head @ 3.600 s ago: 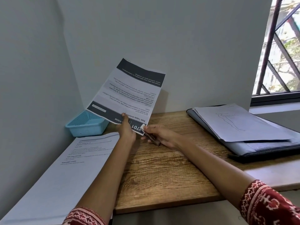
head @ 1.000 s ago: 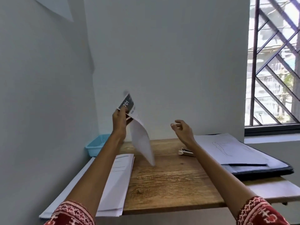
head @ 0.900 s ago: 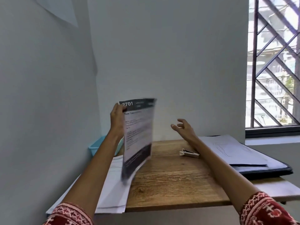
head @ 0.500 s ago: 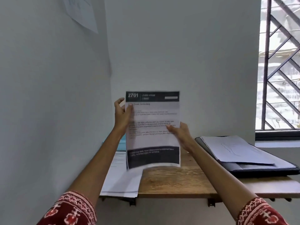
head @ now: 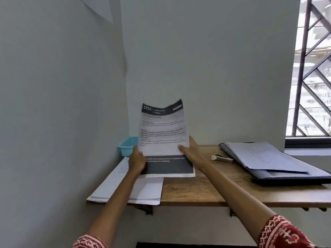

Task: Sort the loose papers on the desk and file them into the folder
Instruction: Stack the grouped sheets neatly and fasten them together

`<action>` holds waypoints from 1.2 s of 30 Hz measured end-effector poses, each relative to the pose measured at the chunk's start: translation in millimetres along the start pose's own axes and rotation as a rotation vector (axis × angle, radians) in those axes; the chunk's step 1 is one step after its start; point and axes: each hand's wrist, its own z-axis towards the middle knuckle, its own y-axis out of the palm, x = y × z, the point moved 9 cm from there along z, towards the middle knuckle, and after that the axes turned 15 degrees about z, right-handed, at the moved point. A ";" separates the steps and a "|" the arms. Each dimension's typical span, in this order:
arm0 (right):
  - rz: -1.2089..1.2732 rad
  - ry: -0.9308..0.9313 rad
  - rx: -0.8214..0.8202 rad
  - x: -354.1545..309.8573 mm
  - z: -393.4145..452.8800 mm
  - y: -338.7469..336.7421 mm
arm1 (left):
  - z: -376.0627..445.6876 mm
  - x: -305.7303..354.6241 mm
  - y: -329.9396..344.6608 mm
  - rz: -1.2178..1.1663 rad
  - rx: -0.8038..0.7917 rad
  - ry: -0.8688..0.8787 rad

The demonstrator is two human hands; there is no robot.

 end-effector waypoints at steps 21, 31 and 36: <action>-0.679 0.248 -0.336 63.2 -1.6 75.9 | 8.6 -68.1 -19.4 1.084 -0.310 -0.308; -0.696 0.172 0.120 20.4 22.1 -98.2 | 4.2 97.5 106.1 0.398 -0.292 0.197; -0.702 0.186 0.367 25.8 23.9 -195.6 | -21.5 162.6 198.8 0.065 -0.436 0.162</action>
